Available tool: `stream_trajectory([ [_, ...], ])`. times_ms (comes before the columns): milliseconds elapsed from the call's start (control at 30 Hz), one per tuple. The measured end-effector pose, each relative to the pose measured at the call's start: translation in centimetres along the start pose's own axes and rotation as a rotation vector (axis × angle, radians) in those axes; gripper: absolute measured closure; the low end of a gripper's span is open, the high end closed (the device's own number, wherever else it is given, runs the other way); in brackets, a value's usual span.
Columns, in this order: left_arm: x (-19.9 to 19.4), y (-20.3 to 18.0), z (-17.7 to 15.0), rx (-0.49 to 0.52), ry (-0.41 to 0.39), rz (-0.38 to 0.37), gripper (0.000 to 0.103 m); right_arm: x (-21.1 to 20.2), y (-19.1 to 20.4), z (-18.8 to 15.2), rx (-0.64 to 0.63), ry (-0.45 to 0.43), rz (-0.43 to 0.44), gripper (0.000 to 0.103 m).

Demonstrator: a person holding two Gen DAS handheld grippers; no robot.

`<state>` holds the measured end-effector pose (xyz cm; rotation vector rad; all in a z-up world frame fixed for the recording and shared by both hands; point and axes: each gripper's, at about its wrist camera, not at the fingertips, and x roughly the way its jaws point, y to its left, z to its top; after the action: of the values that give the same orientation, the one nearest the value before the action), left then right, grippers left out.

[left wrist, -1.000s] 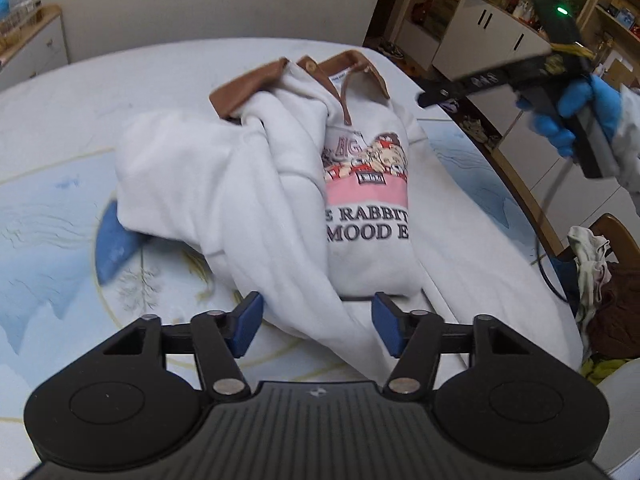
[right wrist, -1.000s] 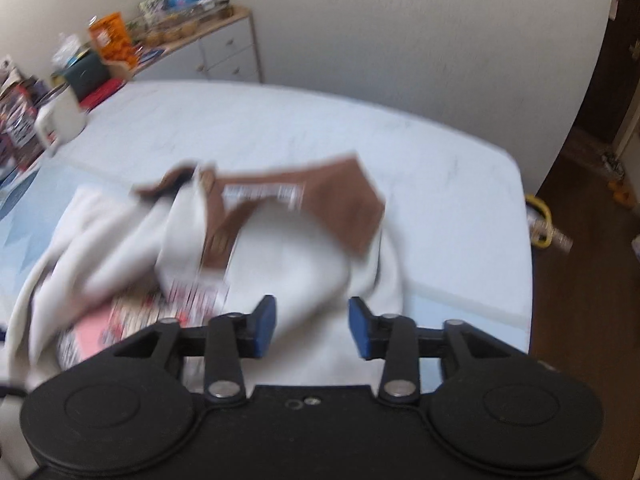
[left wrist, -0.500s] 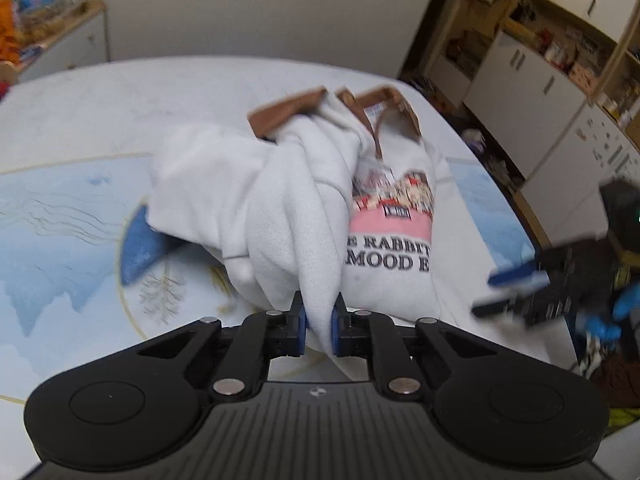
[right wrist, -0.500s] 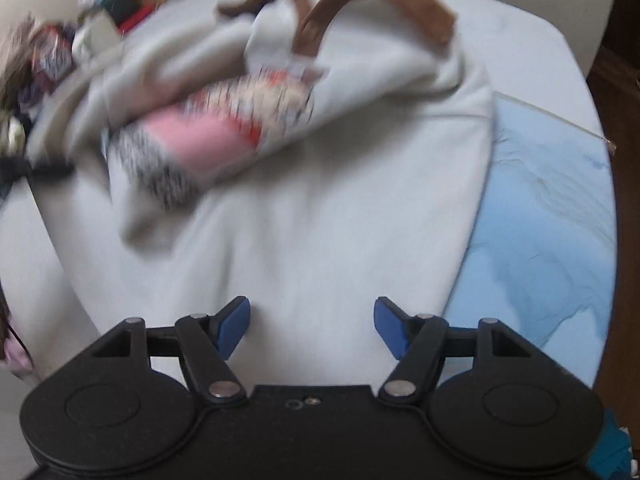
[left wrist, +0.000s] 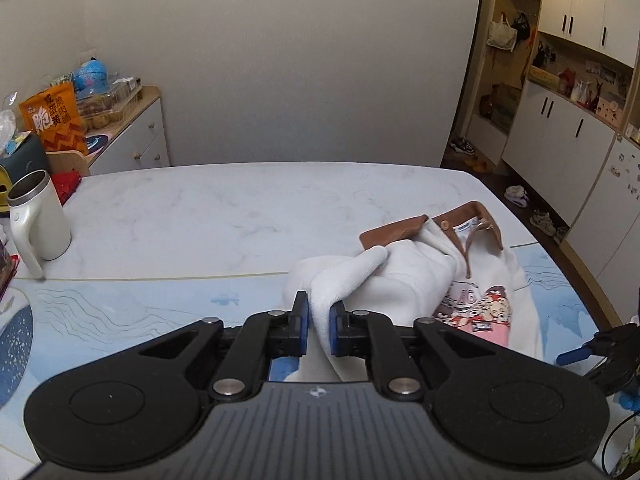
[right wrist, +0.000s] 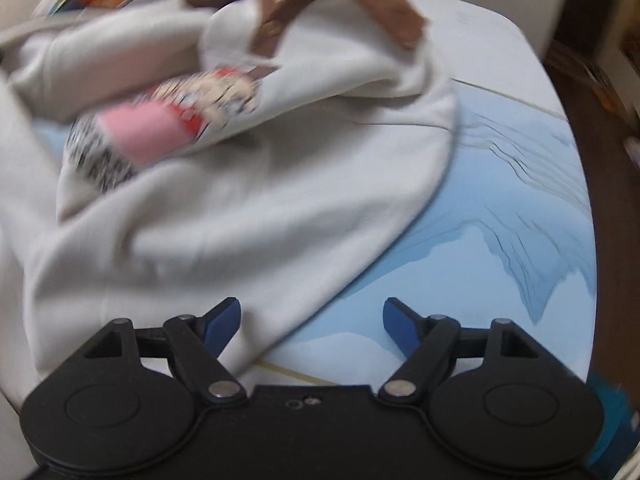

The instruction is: Fold clothes

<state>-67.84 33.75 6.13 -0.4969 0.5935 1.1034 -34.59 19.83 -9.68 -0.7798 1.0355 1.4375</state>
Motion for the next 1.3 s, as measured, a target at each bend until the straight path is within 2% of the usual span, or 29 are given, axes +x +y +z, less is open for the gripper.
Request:
stream_trajectory([
  [100, 1.3, 2.1, -0.6, -0.014, 0.029, -0.006, 0.094, 0.4, 0.4, 0.2, 0.102, -0.015, -0.044, 0.0],
  [300, 4.0, 5.6, -2.9, -0.049, 0.091, -0.024, 0.094, 0.9, 2.0, 0.6, 0.098, -0.026, -0.148, 0.0],
  [600, 5.5, 11.4, -0.8, -0.016, 0.038, 0.048, 0.097, 1.6, 4.3, 1.2, 0.087, -0.041, -0.303, 0.0],
  [733, 6.4, 14.4, 0.3, 0.007, 0.027, 0.108, 0.097, -0.4, 0.7, 0.8, 0.035, -0.044, -0.466, 0.0],
  [900, 7.5, 17.4, 2.3, 0.034, 0.013, 0.194, 0.097, -2.6, -5.9, 1.0, 0.012, -0.031, -0.716, 0.0],
  [1000, 8.7, 18.5, 2.9, 0.026, 0.024, 0.218, 0.097, -1.9, -8.8, 1.2, 0.045, 0.015, -0.766, 0.0],
  [1133, 9.9, 17.8, 2.1, 0.022, 0.063, 0.156, 0.097, -0.7, -9.9, 2.1, 0.051, 0.064, -0.675, 0.0],
  [1200, 9.6, 17.7, 1.7, -0.003, 0.081, 0.127, 0.095, -1.3, -9.5, 3.2, 0.043, 0.059, -0.578, 0.0],
  [1300, 8.9, 18.3, 1.1, -0.051, 0.125, 0.088, 0.077, -3.4, -7.7, 5.5, 0.012, 0.009, -0.473, 0.0],
])
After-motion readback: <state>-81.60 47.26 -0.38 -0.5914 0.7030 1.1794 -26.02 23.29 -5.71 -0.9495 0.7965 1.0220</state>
